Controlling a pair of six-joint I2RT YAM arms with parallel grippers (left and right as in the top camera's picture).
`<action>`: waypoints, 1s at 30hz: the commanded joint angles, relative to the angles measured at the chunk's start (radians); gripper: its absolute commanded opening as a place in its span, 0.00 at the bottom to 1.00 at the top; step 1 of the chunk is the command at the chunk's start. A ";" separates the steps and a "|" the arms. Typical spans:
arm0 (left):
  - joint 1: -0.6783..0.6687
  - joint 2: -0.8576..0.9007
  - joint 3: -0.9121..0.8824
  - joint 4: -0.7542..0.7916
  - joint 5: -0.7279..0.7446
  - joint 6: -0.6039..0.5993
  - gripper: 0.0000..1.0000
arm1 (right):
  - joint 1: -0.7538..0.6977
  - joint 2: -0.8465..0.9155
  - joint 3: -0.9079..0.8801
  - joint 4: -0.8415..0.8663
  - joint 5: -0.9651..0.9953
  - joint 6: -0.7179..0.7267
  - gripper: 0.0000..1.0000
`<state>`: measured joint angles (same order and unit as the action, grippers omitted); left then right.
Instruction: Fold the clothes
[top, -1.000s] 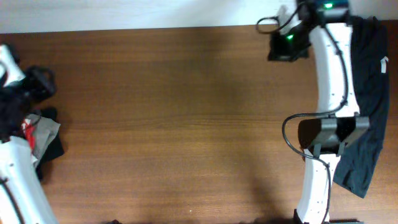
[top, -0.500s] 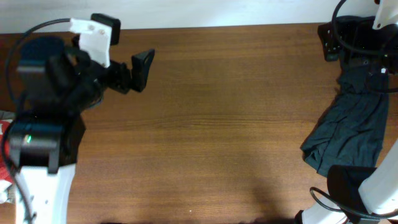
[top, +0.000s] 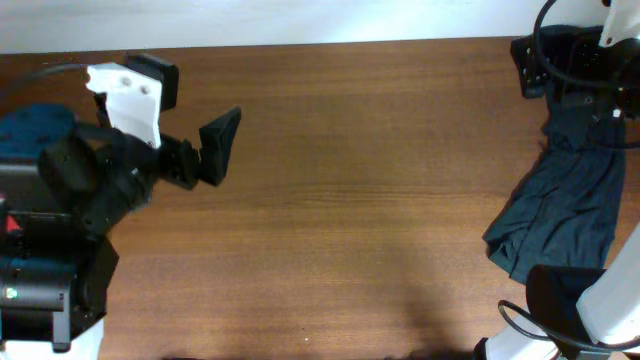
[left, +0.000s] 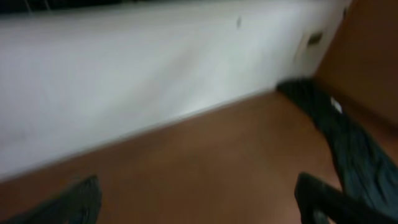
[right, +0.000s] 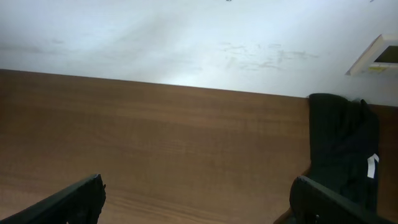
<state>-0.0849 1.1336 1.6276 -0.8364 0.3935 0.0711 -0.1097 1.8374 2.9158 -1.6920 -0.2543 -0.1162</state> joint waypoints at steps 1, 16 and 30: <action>-0.004 -0.001 0.011 -0.105 0.016 0.010 0.99 | 0.003 0.002 0.006 -0.006 0.005 -0.003 0.99; -0.004 -0.632 -0.154 -0.153 -0.310 0.014 0.99 | 0.004 0.002 0.006 -0.006 0.005 -0.003 0.99; -0.004 -1.128 -1.217 0.389 -0.307 -0.032 0.99 | 0.004 0.002 0.006 -0.006 0.004 -0.003 0.99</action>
<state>-0.0853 0.0166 0.5163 -0.5240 0.0933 0.0490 -0.1097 1.8412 2.9154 -1.6920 -0.2543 -0.1158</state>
